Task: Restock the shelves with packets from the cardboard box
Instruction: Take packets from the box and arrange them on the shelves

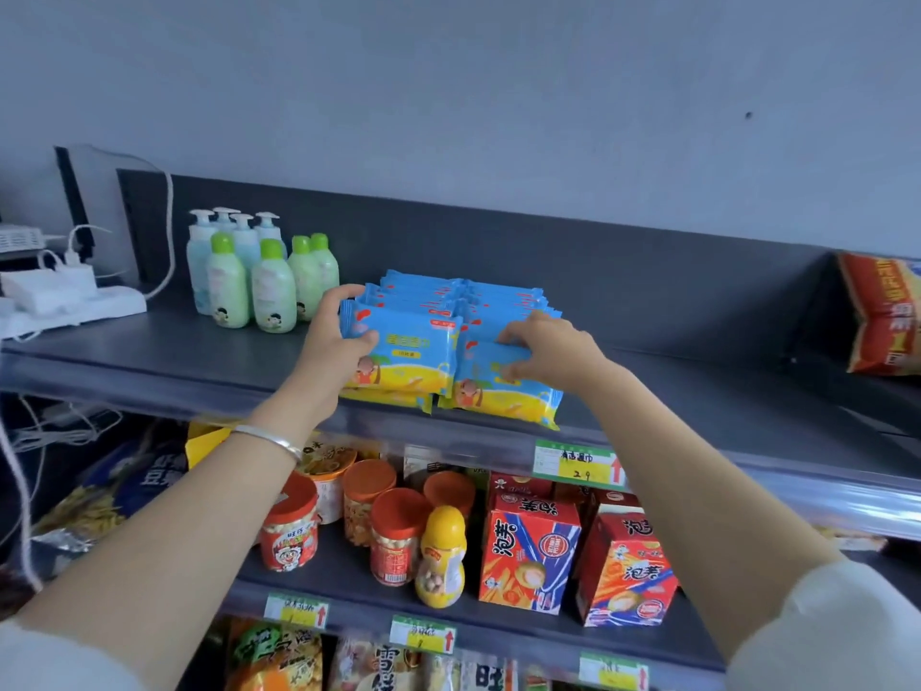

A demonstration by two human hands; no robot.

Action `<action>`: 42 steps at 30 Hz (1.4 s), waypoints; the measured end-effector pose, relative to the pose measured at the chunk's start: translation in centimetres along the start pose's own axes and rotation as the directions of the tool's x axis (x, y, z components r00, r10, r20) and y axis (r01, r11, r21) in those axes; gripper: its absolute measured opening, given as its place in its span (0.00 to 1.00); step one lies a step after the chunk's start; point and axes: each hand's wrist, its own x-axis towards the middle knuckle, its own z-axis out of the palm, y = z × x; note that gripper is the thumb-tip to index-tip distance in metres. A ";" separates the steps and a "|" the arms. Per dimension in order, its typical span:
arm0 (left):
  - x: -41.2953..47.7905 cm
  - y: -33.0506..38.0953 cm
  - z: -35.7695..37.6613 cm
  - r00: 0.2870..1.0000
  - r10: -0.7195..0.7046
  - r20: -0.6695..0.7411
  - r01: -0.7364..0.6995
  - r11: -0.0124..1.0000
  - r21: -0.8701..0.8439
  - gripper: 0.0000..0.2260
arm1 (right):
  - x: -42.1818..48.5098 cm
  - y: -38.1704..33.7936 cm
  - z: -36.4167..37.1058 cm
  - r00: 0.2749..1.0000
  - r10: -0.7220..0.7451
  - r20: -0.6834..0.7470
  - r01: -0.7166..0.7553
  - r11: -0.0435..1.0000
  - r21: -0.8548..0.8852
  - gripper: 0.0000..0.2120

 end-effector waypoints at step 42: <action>5.0 -2.3 -9.3 0.997 -0.075 0.010 0.076 0.994 -0.083 0.18 | 7.8 -10.6 2.4 0.980 -0.188 -0.064 0.178 0.975 -0.134 0.25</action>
